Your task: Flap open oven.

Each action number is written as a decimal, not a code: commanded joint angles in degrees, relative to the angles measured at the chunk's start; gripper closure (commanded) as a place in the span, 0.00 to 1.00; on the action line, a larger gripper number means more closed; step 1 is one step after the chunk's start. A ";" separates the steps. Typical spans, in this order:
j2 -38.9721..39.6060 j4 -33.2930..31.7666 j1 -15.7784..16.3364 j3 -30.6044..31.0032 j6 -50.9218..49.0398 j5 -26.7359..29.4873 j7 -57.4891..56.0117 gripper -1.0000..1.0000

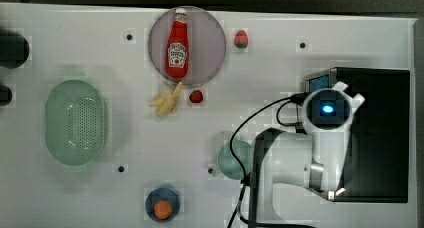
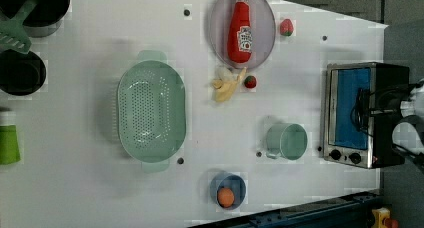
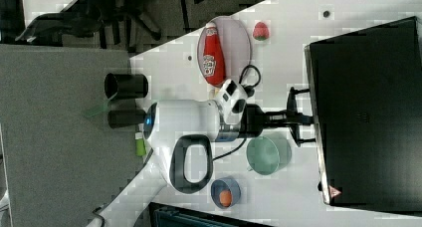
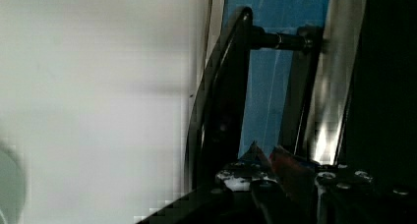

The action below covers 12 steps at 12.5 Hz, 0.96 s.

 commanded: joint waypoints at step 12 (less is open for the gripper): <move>11.11 -1.54 9.84 8.90 -0.36 -12.49 38.66 0.83</move>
